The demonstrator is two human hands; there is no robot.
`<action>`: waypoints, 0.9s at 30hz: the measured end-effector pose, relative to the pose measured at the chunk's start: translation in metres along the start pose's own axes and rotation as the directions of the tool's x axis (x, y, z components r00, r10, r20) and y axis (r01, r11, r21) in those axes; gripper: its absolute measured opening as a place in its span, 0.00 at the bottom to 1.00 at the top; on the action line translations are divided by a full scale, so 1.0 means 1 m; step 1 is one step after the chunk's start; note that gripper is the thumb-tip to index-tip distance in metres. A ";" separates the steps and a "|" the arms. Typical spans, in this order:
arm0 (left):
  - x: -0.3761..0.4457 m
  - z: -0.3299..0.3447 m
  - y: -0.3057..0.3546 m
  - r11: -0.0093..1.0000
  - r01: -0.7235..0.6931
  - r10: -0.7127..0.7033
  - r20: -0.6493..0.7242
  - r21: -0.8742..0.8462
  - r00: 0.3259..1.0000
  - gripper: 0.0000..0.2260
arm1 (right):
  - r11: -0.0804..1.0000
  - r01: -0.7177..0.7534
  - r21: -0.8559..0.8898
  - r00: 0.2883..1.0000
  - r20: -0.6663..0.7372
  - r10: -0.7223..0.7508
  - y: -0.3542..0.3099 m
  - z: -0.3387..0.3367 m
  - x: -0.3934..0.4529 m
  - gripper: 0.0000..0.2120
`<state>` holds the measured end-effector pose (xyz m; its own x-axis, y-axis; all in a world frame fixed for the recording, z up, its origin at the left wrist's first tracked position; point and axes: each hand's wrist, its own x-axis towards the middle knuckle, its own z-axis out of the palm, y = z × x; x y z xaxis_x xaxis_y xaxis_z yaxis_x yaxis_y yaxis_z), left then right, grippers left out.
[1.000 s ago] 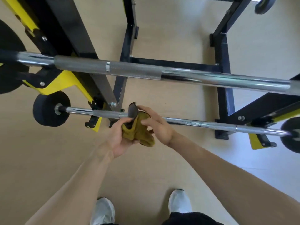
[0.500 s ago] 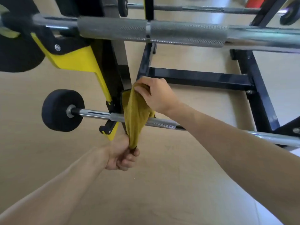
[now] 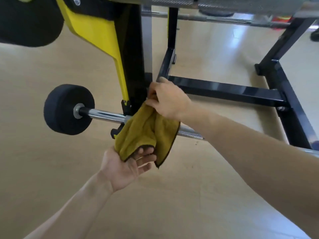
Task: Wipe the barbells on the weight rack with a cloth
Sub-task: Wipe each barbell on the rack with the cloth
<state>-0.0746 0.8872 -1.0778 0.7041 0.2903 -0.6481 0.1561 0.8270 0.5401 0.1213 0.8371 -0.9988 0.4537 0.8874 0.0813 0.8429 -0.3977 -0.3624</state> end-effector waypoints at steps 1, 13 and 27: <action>0.002 0.000 -0.001 1.000 -0.006 0.006 -0.028 0.011 1.000 0.27 | 0.995 -0.034 -0.092 0.999 -0.040 0.031 0.000 0.011 -0.004 0.17; 0.017 0.010 -0.017 0.946 0.113 0.063 -0.513 0.304 0.856 0.15 | 0.992 0.083 -0.097 0.958 0.281 -0.053 -0.006 0.057 -0.017 0.28; 0.000 0.061 -0.020 0.342 -0.312 0.738 -0.047 0.886 0.673 0.09 | 0.942 0.102 -0.321 0.985 0.164 -0.051 0.026 0.046 -0.061 0.13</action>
<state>-0.0359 0.8410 -1.0559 0.5563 0.8286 -0.0630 0.4475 -0.2348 0.8629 0.1023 0.7831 -1.0562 0.3565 0.9328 -0.0533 0.9329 -0.3585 -0.0351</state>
